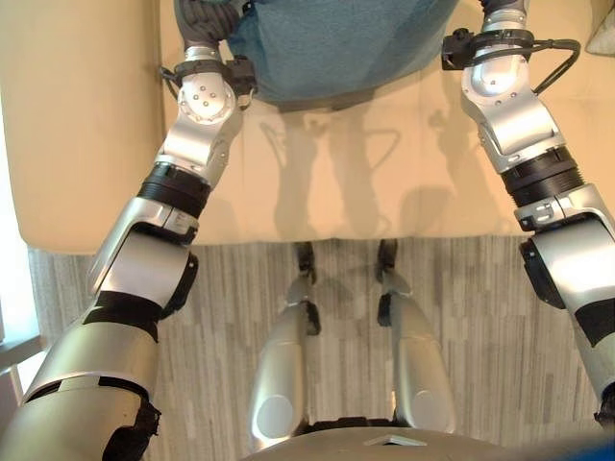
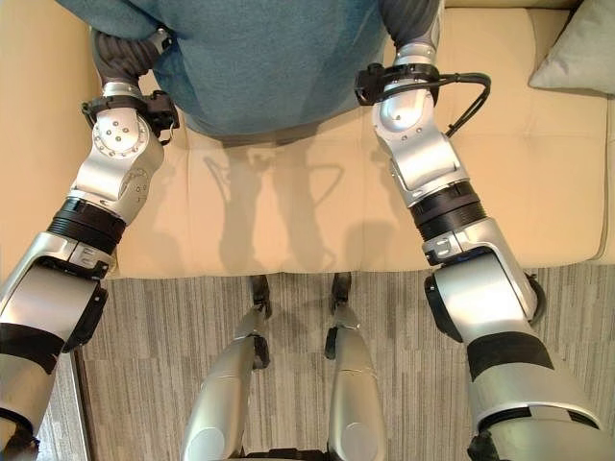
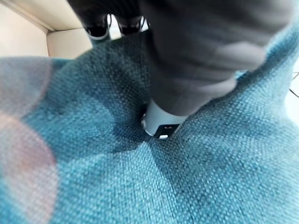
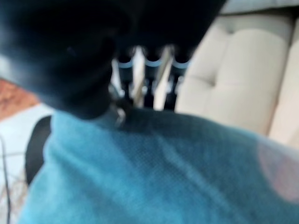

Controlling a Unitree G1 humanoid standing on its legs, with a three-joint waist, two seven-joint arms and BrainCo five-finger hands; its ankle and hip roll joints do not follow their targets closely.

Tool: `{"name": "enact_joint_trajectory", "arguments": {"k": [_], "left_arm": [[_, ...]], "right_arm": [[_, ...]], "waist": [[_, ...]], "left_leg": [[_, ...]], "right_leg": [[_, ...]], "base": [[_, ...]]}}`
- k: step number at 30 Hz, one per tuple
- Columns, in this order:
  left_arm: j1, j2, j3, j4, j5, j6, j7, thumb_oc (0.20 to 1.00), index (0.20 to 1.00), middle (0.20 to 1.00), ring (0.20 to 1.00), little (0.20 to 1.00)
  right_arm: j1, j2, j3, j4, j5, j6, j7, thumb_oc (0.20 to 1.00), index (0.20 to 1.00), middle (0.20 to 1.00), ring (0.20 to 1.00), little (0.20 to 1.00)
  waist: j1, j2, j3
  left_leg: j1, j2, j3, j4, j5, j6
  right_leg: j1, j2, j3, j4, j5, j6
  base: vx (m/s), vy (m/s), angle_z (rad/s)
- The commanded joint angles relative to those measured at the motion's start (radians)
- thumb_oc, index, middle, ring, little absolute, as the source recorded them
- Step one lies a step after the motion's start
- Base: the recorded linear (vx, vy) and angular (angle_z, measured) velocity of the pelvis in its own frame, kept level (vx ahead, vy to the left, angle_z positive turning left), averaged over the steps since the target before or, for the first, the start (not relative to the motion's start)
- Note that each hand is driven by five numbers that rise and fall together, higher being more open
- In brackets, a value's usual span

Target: Pick up all the scattered cushions and arrange them neatly on the sofa.

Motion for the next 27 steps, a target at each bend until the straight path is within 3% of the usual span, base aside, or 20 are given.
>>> {"name": "enact_joint_trajectory", "arguments": {"k": [1,6,8,9,14,22,23,24,26,27], "left_arm": [[-0.152,-0.096,-0.065,0.024,0.042,-0.076,-0.038,0.2,0.2,0.2,0.2,0.2],[-0.171,-0.101,-0.071,0.039,0.066,-0.066,-0.034,0.2,0.2,0.2,0.2,0.2],[-0.183,-0.104,-0.078,0.041,0.069,-0.065,-0.032,0.2,0.2,0.2,0.2,0.2],[-0.183,-0.104,-0.077,0.041,0.069,-0.065,-0.032,0.2,0.2,0.2,0.2,0.2],[-0.178,-0.1,-0.063,0.035,0.077,-0.062,-0.022,0.2,0.2,0.2,0.2,0.2],[-0.248,-0.12,-0.088,0.085,0.126,-0.041,0.018,0.206,0.206,0.206,0.206,0.206],[-0.272,-0.141,-0.086,0.114,0.14,-0.029,0.058,0.2,0.2,0.2,0.2,0.2],[-0.274,-0.143,-0.086,0.116,0.141,-0.03,0.059,0.213,0.213,0.213,0.213,0.213],[-0.341,-0.198,-0.085,0.177,0.208,0.008,0.154,0.743,0.743,0.743,0.743,0.743],[-0.342,-0.199,-0.084,0.177,0.21,0.008,0.156,0.831,0.831,0.831,0.831,0.831]], "right_arm": [[-0.092,0.069,0.09,-0.023,-0.074,-0.068,0.023,0.2,0.2,0.2,0.2,0.2],[-0.1,0.049,0.1,0.003,-0.092,-0.061,0.017,0.2,0.2,0.2,0.2,0.2],[-0.112,0.04,0.112,0.019,-0.093,-0.057,0.018,0.2,0.2,0.2,0.2,0.2],[-0.113,0.04,0.112,0.019,-0.092,-0.058,0.018,0.2,0.2,0.2,0.2,0.2],[-0.112,0.021,0.105,0.028,-0.106,-0.054,0.004,0.2,0.2,0.2,0.2,0.2],[-0.159,0.05,0.138,0.105,-0.096,-0.05,0.0,0.2,0.2,0.2,0.2,0.2],[-0.175,0.062,0.152,0.141,-0.097,-0.044,-0.015,0.2,0.2,0.2,0.2,0.2],[-0.178,0.061,0.153,0.144,-0.096,-0.046,-0.016,0.2,0.2,0.2,0.2,0.2],[-0.235,0.085,0.189,0.227,-0.115,-0.025,-0.075,0.2,0.2,0.2,0.2,0.2],[-0.238,0.085,0.19,0.23,-0.114,-0.026,-0.076,0.2,0.2,0.2,0.2,0.2]], "waist": [[-0.024,0.025,-0.069],[-0.029,0.031,-0.056],[-0.024,0.033,-0.057],[-0.026,0.031,-0.049],[-0.024,0.032,-0.047],[-0.017,0.02,-0.048],[-0.012,0.02,-0.057],[-0.014,0.019,-0.048],[-0.009,0.018,-0.056],[-0.011,0.016,-0.046]], "left_leg": [[-0.034,-0.008,-0.017,0.076,-0.138,-0.061],[-0.069,-0.007,-0.015,0.051,-0.114,-0.066],[-0.068,-0.002,-0.027,0.03,-0.125,-0.077],[-0.079,-0.003,-0.018,0.034,-0.1,-0.071],[-0.094,-0.007,-0.025,0.009,-0.078,-0.08],[-0.107,-0.006,-0.028,0.003,-0.073,-0.085],[-0.101,-0.002,-0.039,-0.003,-0.093,-0.093],[-0.113,-0.003,-0.03,0.003,-0.069,-0.087],[-0.107,0.001,-0.048,-0.011,-0.087,-0.095],[-0.118,-0.001,-0.039,-0.006,-0.063,-0.088]], "right_leg": [[0.007,-0.037,0.016,-0.08,-0.034,0.073],[-0.034,-0.036,0.012,-0.087,-0.022,0.076],[-0.038,-0.031,0.014,-0.091,-0.046,0.082],[-0.049,-0.034,0.007,-0.089,-0.022,0.075],[-0.066,-0.031,0.005,-0.1,-0.014,0.078],[-0.076,-0.033,-0.003,-0.105,-0.007,0.079],[-0.07,-0.029,-0.001,-0.11,-0.029,0.085],[-0.081,-0.033,-0.008,-0.107,-0.006,0.078],[-0.076,-0.029,-0.006,-0.113,-0.028,0.086],[-0.086,-0.032,-0.014,-0.11,-0.004,0.079]], "base": [[0.0,0.0,0.0],[0.02,-0.007,0.01],[0.04,-0.035,0.0],[-0.09,-0.016,0.0],[-0.02,-0.002,0.02],[0.01,-0.004,0.01],[0.0,0.0,0.0],[-0.01,-0.033,0.0],[0.0,-0.04,0.01],[0.0,-0.026,0.06]]}}
